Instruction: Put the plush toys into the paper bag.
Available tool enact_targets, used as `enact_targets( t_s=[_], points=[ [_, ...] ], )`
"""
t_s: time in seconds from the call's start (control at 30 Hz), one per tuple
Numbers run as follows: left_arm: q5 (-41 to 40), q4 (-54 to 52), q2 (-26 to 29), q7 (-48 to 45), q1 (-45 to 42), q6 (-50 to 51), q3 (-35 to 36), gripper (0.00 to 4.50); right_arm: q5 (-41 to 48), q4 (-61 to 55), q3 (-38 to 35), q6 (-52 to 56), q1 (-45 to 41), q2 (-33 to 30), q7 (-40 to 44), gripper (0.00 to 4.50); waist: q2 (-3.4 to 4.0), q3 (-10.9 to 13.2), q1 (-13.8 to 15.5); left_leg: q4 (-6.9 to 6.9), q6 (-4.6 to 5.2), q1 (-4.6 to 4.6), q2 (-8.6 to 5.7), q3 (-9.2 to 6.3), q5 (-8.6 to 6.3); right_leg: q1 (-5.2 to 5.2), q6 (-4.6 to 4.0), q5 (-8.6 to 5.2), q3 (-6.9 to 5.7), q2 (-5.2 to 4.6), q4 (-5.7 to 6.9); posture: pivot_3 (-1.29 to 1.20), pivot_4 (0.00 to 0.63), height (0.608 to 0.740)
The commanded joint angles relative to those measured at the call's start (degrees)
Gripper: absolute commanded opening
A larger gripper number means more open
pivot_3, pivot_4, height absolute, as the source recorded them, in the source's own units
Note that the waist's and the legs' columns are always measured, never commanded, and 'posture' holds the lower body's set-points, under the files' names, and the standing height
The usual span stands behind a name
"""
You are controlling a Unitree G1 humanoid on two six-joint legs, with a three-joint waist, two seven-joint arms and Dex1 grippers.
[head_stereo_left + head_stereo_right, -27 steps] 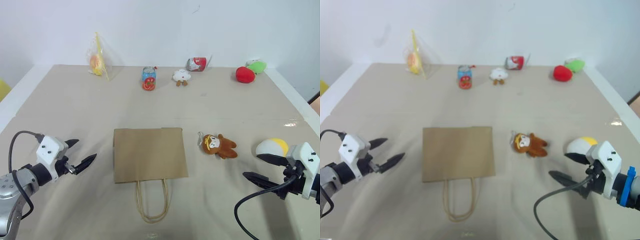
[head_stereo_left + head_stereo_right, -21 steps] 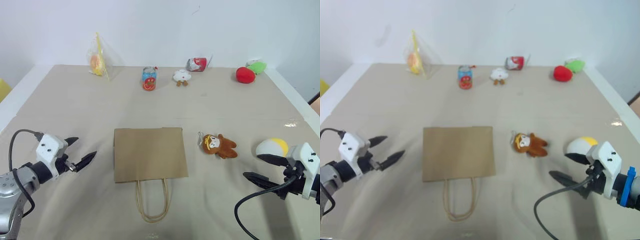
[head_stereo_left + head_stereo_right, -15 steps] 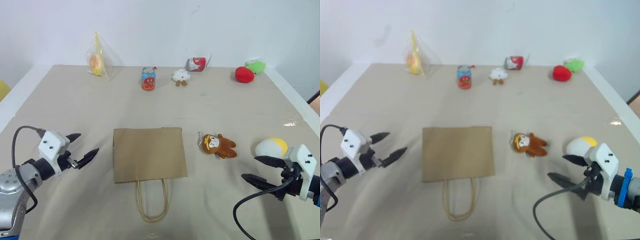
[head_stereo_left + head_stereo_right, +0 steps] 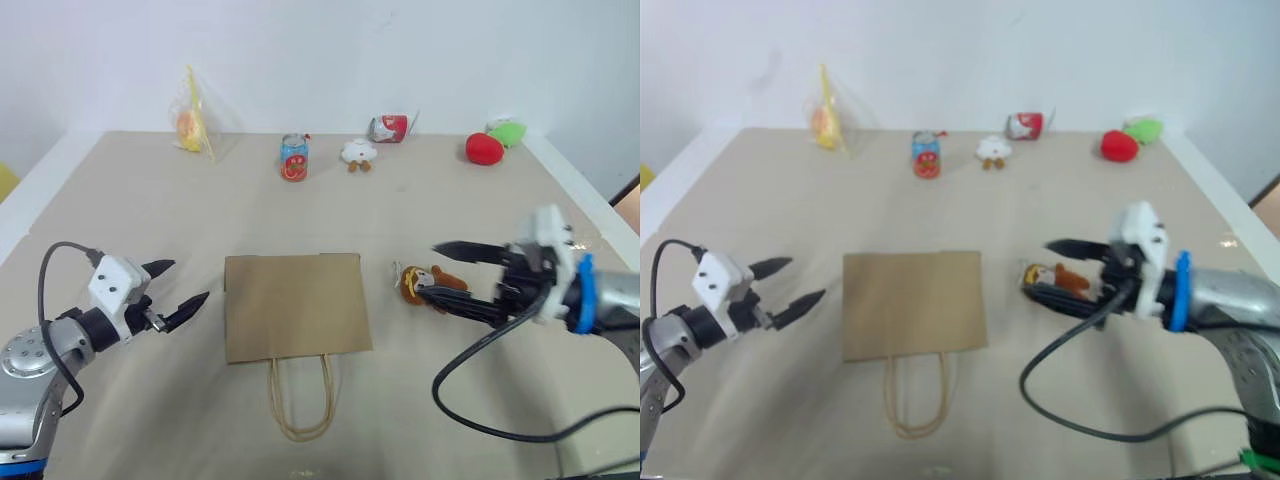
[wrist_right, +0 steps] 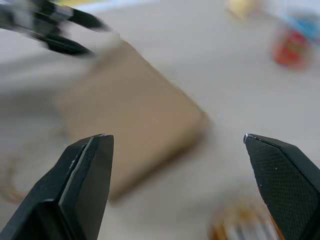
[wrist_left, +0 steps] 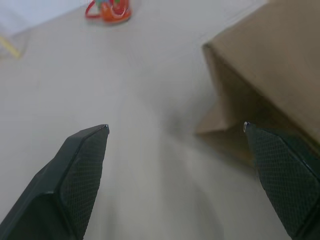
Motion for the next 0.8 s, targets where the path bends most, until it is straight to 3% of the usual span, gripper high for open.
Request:
enact_targets(
  t_s=[0.03,0.2,0.47,0.8],
  points=[
    [1.45,-2.28,3.2,-5.56,-2.32,-6.13,-2.41,4.47,0.03,-0.7,9.51,-1.32,-7.17,1.79,6.22,4.5,0.0,0.0,0.15,-0.01,0.0,-0.07,0.0,0.0,0.0,-0.05,-0.04,-0.02,0.0,0.0,0.01,0.0,0.15,0.74],
    [0.11,-5.47,5.84,-12.43,-4.75,-10.92,-5.16,4.47,-0.59,-0.14,13.6,-2.98,-9.12,2.25,10.68,4.5,0.0,0.0,0.32,0.04,-0.01,-0.37,-0.07,0.03,-0.26,-0.17,-0.2,-0.2,0.0,-0.15,-0.01,0.0,0.15,0.74],
    [1.41,-9.23,7.71,-22.29,-4.69,-20.0,-12.3,4.47,-2.65,-0.58,12.31,-4.93,-6.42,2.35,9.31,4.5,0.02,0.0,0.2,0.72,0.18,-0.51,-0.05,0.12,-0.71,-0.09,0.01,-0.29,0.08,-0.19,0.04,0.0,0.15,0.74],
    [9.23,0.42,4.69,-28.43,-8.7,-34.97,-25.2,4.47,-0.55,-5.95,9.02,-2.82,-1.58,1.92,3.63,4.5,0.08,-0.02,0.16,0.8,0.27,-0.33,0.0,0.13,-0.59,-0.02,0.05,-0.17,0.06,-0.11,0.21,0.0,0.15,0.74]
  ],
)
